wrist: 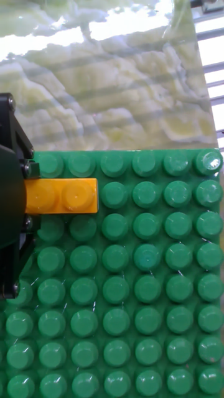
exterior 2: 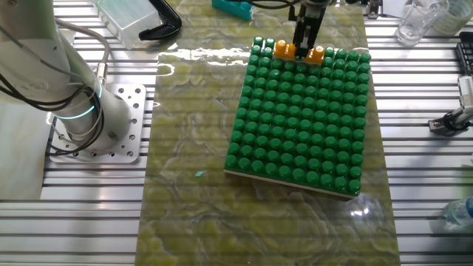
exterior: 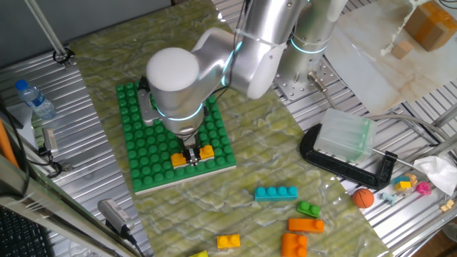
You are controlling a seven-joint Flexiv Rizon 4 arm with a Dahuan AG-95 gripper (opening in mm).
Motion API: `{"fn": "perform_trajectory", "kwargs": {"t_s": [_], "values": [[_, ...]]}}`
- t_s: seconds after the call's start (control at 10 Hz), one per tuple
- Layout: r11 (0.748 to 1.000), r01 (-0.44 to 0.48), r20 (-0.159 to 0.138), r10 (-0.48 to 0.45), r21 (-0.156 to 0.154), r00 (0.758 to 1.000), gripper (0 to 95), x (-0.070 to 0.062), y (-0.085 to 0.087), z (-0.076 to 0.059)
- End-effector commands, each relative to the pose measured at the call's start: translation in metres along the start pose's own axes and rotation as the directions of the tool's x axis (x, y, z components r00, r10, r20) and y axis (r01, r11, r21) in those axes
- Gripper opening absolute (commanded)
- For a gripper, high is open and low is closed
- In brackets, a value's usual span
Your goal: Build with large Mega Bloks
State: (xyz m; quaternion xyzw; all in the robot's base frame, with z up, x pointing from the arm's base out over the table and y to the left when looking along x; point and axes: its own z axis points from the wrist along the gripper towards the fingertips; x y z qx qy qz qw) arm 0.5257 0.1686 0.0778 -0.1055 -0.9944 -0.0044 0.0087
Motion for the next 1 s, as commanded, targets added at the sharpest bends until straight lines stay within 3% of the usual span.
{"fn": "perform_trajectory", "kwargs": {"t_s": [0.1, 0.2, 0.3, 0.4, 0.6, 1.0], "values": [[1.000, 0.008, 0.016, -0.008, 0.020, 1.000, 0.0, 0.0004, -0.0008, 0.0009], [1.000, 0.014, 0.026, -0.014, 0.026, 1.000, 0.0, 0.0004, -0.0013, 0.0004], [1.000, 0.002, 0.027, -0.002, -0.001, 1.000, 0.0, 0.0003, -0.0011, 0.0002], [1.000, -0.003, 0.028, 0.003, -0.004, 1.000, 0.0, -0.0004, -0.0001, -0.0008], [1.000, 0.004, 0.027, -0.004, 0.001, 1.000, 38.0, -0.0002, 0.0001, -0.0016], [1.000, 0.004, 0.027, -0.004, 0.001, 1.000, 38.0, -0.0002, 0.0001, -0.0016]]}}
